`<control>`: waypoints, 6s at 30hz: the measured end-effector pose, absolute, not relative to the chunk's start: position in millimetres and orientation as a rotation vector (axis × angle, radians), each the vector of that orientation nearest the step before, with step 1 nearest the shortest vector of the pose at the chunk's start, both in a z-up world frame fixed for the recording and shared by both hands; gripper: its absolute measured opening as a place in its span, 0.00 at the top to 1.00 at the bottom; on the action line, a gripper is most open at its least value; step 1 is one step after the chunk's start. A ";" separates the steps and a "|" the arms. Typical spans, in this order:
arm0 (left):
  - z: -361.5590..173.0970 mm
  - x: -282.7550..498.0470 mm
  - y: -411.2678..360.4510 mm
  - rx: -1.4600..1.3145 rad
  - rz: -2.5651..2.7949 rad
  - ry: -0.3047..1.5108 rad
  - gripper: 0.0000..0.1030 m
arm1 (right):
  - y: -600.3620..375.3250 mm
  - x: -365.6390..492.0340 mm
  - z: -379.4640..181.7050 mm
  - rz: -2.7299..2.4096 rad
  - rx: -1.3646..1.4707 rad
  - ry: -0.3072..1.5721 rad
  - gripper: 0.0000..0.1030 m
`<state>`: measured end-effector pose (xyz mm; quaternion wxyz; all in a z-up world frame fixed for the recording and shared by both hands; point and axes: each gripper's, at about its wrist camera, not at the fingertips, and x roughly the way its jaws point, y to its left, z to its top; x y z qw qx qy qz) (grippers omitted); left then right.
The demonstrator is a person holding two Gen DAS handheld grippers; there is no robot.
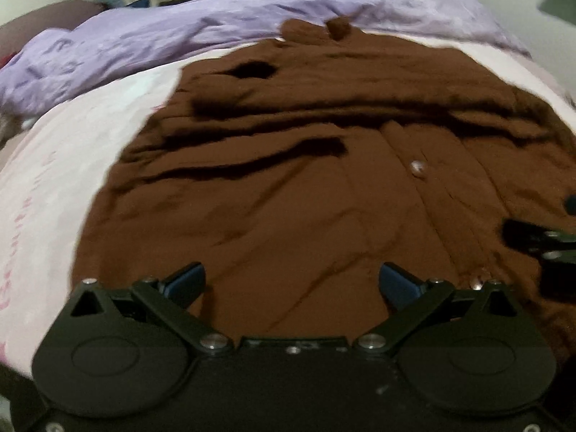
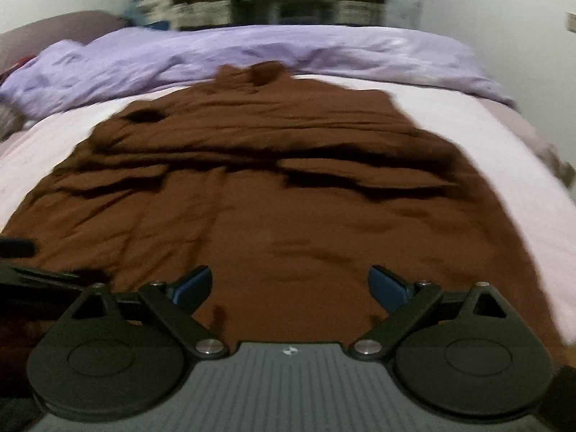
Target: Fold large clothes
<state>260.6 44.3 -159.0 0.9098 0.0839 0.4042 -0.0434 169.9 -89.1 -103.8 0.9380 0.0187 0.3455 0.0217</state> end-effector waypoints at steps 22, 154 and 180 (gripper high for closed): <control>-154.2 340.1 143.3 0.101 0.138 0.759 0.00 | -223.3 215.6 -125.6 -0.288 0.176 0.701 0.03; -42.7 481.2 231.5 -0.237 -0.078 0.703 0.00 | -351.5 362.4 -52.2 -0.231 0.697 0.387 0.08; -22.7 343.5 230.0 -0.307 -0.063 0.603 0.88 | -286.7 236.1 -10.8 -0.084 0.487 0.385 0.86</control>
